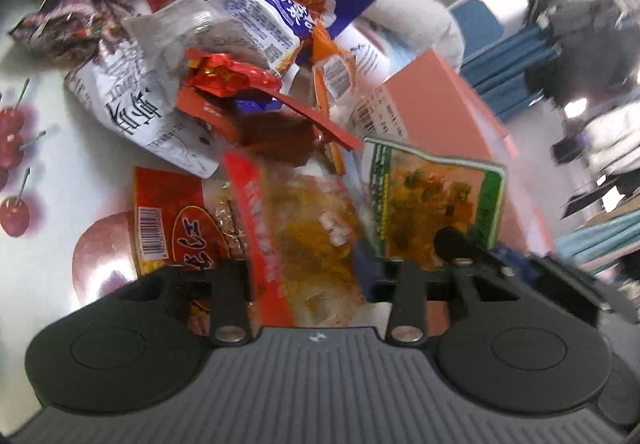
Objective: Organize snacks
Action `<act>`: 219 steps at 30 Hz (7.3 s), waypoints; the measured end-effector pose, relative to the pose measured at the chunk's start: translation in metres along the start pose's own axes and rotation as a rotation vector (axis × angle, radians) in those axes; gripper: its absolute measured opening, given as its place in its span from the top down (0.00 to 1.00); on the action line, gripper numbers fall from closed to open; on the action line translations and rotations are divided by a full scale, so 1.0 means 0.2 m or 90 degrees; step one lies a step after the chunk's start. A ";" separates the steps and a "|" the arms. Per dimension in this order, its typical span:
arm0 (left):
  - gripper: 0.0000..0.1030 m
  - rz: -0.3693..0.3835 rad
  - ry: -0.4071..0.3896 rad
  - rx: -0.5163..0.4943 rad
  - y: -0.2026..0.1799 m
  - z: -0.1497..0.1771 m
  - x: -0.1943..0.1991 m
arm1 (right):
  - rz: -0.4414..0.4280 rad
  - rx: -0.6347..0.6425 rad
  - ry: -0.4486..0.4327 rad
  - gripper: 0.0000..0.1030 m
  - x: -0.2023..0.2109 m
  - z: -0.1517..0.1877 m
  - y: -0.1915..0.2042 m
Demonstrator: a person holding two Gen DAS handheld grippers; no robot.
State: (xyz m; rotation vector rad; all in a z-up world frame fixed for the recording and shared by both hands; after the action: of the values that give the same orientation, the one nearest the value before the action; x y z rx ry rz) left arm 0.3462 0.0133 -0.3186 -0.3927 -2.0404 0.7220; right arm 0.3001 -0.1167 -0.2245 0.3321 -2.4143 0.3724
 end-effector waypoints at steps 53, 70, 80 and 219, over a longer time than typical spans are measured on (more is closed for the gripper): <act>0.98 -0.224 -0.107 -0.094 -0.44 0.26 0.80 | -0.143 -0.178 0.041 0.88 0.46 0.12 -0.09; 1.00 -0.208 -0.174 -0.127 -0.73 0.01 0.96 | -0.151 -0.188 -0.057 0.88 0.65 -0.20 -0.33; 1.00 -0.171 -0.200 -0.168 -0.95 -0.11 0.97 | -0.136 -0.186 -0.081 0.88 0.68 -0.32 -0.50; 0.26 -0.135 -0.177 -0.274 -1.43 -0.41 0.69 | -0.088 -0.181 -0.172 0.37 0.78 -0.46 -0.92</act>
State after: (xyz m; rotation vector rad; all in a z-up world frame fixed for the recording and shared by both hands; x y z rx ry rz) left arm 0.3420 -0.1076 -0.0134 -0.3239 -2.4606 0.2101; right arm 0.2964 -0.2779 -0.0219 0.4407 -2.6426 -0.0857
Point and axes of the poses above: each gripper's, at about its wrist camera, not at the fingertips, and x roughly against the way its jaws point, y to its left, z to its underside, the point moved 5 cm from there along -x, roughly the way its jaws point, and after that the axes turned 1 degree about -y, right-handed, at the moved point
